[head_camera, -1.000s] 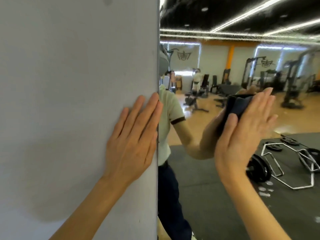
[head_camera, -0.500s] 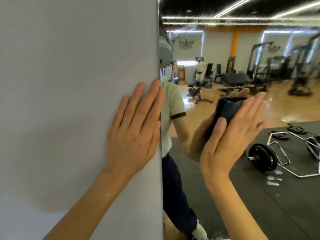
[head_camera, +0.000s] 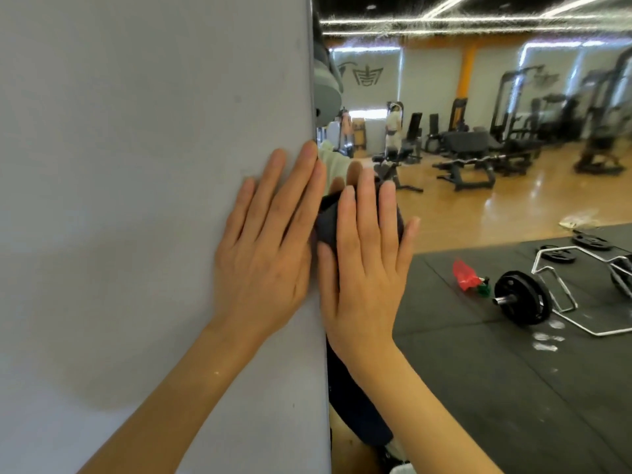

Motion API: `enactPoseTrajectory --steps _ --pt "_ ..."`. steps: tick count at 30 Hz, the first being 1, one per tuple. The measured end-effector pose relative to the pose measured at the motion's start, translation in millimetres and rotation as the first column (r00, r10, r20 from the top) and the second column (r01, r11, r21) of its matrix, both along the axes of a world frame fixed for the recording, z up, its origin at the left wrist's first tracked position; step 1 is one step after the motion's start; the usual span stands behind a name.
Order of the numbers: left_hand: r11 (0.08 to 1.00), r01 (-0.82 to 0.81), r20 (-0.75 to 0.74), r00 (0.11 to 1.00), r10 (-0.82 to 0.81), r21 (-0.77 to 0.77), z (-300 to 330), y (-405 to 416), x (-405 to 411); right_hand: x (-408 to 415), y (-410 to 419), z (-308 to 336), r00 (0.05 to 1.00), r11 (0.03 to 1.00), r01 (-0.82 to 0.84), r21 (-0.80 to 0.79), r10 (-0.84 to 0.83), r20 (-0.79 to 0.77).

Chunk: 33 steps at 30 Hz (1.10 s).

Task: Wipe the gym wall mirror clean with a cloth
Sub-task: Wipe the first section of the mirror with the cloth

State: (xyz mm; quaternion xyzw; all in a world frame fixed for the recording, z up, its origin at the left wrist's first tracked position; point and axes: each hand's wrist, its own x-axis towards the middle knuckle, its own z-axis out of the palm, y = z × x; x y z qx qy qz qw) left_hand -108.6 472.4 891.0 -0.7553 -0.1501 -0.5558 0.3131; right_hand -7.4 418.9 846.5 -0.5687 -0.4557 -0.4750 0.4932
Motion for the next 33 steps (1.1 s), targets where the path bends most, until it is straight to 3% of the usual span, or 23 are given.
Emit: enactPoseTrajectory --steps 2,7,11,15,17,20,22,23,24,26,28,29,31,33 --pt "1.0 0.011 0.006 1.0 -0.011 -0.006 1 -2 0 -1 1 -9 1.0 1.0 0.012 0.007 -0.012 0.017" --pt "1.0 -0.005 -0.014 1.0 0.004 -0.011 0 -3 -1 2 -21 -96 0.992 0.987 0.058 -0.151 -0.04 0.124" --pt "0.998 0.019 -0.034 0.999 -0.022 -0.066 -11 -9 -2 8 -13 -33 0.995 0.998 0.025 -0.062 -0.019 0.103" --pt "0.988 0.041 -0.016 0.999 -0.044 -0.149 -30 -11 1 36 -18 -2 0.972 0.998 0.047 -0.046 -0.035 0.233" --pt "0.993 0.006 -0.008 1.0 -0.007 -0.115 -33 -7 4 69 -35 -1 0.987 0.998 0.055 -0.014 -0.052 0.155" --pt "0.998 -0.022 0.006 1.0 0.022 -0.059 -35 -2 6 101 -52 4 0.981 0.983 0.066 0.172 -0.032 -0.192" --pt "0.998 -0.04 0.016 0.999 0.04 -0.042 -37 -2 7 80 -45 7 0.942 0.969 0.091 0.23 -0.008 -0.336" --pt "0.998 -0.044 0.021 0.999 0.045 -0.041 -37 -2 8 61 -36 4 0.941 0.977 0.086 0.195 -0.016 -0.338" --pt "0.998 -0.043 0.025 0.999 0.044 -0.043 -37 -2 8 40 -26 -3 0.958 0.987 0.091 0.131 -0.051 -0.281" --pt "0.999 -0.035 0.027 0.999 0.036 -0.042 -37 -2 7 10 -11 -26 0.995 0.995 0.101 0.008 -0.101 -0.026" --pt "0.999 -0.034 0.016 0.999 0.035 -0.04 -36 -3 6 25 -15 -34 0.969 0.989 0.123 -0.081 -0.102 0.226" --pt "0.999 -0.039 0.015 0.999 0.039 -0.038 -36 -3 6 42 -23 -35 0.959 0.985 0.142 -0.099 -0.112 0.261" --pt "0.998 -0.043 0.02 0.999 0.044 -0.038 -36 -2 6 78 -42 -32 0.984 0.986 0.149 -0.072 -0.141 0.109" --pt "0.998 -0.053 0.032 0.998 0.054 -0.032 -37 -2 7 106 -54 -24 0.978 0.993 0.097 0.071 -0.082 -0.192"
